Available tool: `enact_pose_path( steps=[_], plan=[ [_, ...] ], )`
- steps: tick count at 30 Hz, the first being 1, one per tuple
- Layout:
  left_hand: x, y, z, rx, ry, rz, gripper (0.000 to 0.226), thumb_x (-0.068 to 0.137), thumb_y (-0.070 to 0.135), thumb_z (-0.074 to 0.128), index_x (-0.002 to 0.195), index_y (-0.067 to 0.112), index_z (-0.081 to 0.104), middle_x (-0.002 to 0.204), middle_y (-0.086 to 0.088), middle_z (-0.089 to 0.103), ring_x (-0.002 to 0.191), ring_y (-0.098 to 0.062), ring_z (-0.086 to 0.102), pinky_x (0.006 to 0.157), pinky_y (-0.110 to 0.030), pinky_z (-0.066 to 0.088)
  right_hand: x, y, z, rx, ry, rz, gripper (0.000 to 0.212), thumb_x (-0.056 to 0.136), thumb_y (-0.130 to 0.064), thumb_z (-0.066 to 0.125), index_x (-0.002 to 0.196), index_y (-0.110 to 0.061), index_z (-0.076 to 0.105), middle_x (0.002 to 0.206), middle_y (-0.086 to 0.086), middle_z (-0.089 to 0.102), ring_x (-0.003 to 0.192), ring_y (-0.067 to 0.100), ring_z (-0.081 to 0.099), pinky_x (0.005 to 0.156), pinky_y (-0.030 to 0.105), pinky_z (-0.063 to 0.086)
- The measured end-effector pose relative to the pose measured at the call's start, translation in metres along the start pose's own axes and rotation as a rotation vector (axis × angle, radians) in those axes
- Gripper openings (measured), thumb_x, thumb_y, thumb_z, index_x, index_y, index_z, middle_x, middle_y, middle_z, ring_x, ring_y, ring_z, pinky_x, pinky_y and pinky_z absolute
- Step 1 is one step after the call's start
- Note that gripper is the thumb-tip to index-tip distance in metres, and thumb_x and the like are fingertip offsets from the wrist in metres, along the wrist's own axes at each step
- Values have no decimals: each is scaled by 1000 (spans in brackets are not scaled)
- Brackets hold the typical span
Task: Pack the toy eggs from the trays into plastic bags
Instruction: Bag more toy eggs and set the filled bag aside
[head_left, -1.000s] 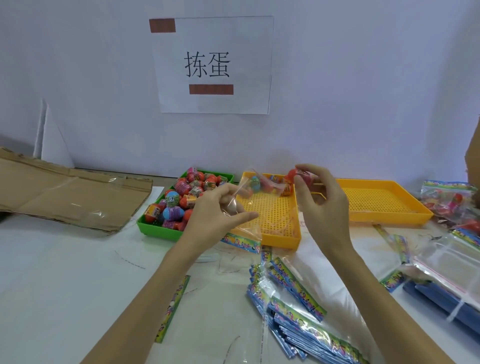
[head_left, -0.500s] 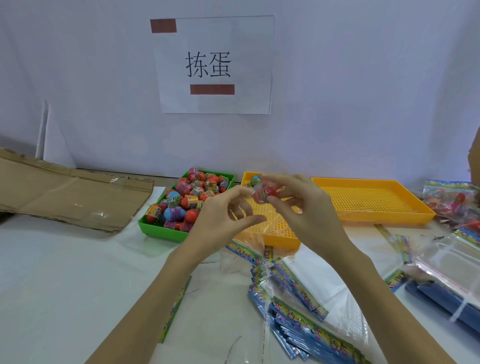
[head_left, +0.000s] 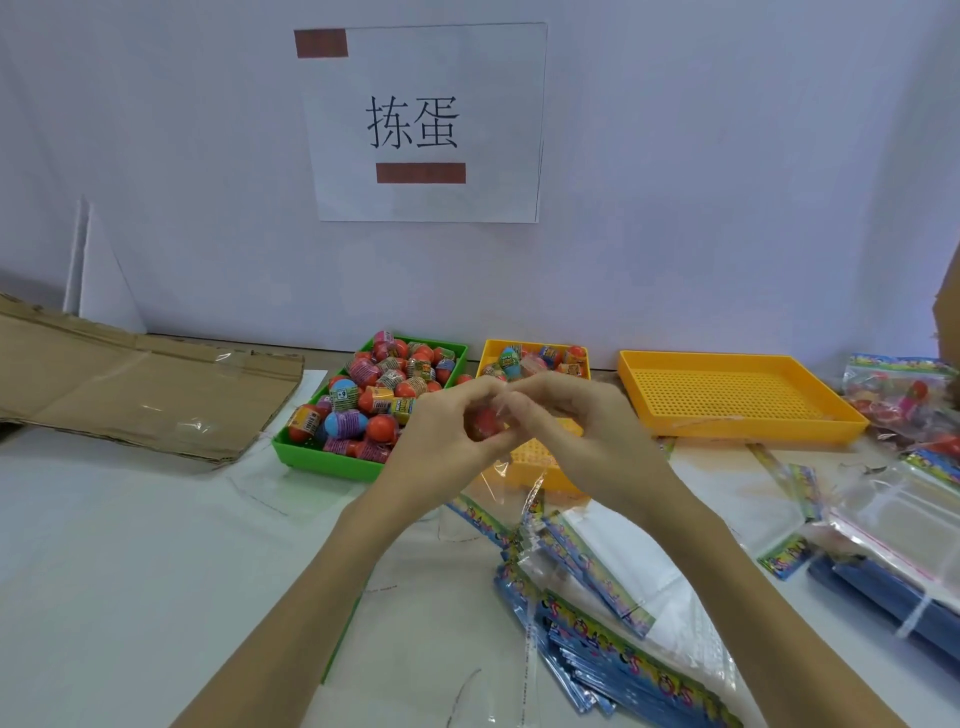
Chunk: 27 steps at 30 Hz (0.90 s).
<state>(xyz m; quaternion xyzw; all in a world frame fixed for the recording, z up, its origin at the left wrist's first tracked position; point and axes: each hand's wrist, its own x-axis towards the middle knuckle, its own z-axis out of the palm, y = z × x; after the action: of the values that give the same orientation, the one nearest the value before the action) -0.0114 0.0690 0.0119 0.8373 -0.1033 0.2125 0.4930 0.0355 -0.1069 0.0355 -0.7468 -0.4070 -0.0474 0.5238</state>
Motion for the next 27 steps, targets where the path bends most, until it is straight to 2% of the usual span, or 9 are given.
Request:
enact_pose_path(
  steps=[4,6,10,12,15,17,23,25,27],
  plan=[
    [0,-4,-1,13,4,-42,27,84,-9,70,103,10,71,79,-6,73,62,-15,71,57,-29,57,-6,4,15,-42,-22,-11,13,97,-18,71,109,-19,67,100,-15,76,101,2,70,85,16,52],
    [0,-5,-1,7,-3,-64,29,80,-14,68,101,6,70,82,-11,74,66,-25,73,59,-41,61,-6,6,18,-75,-29,-17,16,95,-19,73,108,-20,62,99,-15,77,101,-1,69,84,11,49],
    [-1,-5,2,14,34,-51,21,88,2,72,102,17,69,72,6,70,54,-17,68,51,-29,54,-4,9,16,-75,24,-12,13,98,-13,68,106,-21,61,89,-17,78,93,-1,71,80,6,44],
    [0,-3,1,-30,-6,-75,19,92,18,77,109,24,69,78,9,71,63,-21,71,56,-33,58,-3,9,15,-77,63,-2,12,99,-12,66,105,-22,62,87,-17,78,94,-1,71,79,5,43],
    [2,-3,-2,-191,-138,-209,37,90,30,81,123,33,65,100,4,77,85,-26,75,74,-36,64,-2,8,12,-55,146,10,14,99,-10,65,105,-22,64,86,-16,77,93,-2,71,79,6,46],
    [2,-5,-3,-293,-146,-252,44,89,26,83,129,31,64,106,1,77,89,-23,76,79,-33,64,-2,9,9,-63,170,2,14,100,-8,65,106,-21,64,84,-15,78,93,-3,71,80,6,45],
    [4,-11,-8,-311,8,-267,43,84,17,87,123,20,70,94,-2,78,75,-21,73,74,-26,60,0,9,7,-1,262,-29,12,102,-7,61,106,-16,68,97,-13,76,100,3,70,89,17,52],
    [4,-15,-11,-353,84,-291,40,83,17,87,120,17,71,91,-3,77,72,-20,72,71,-24,59,3,14,1,104,324,38,17,102,-3,58,106,-13,70,102,-7,77,104,10,72,91,27,56],
    [5,-19,-13,-404,148,-328,38,85,20,85,120,15,69,93,-3,77,73,-21,73,70,-24,58,6,23,-6,78,351,124,20,102,-3,57,110,-16,70,107,-5,75,107,10,70,89,27,57]
  ],
)
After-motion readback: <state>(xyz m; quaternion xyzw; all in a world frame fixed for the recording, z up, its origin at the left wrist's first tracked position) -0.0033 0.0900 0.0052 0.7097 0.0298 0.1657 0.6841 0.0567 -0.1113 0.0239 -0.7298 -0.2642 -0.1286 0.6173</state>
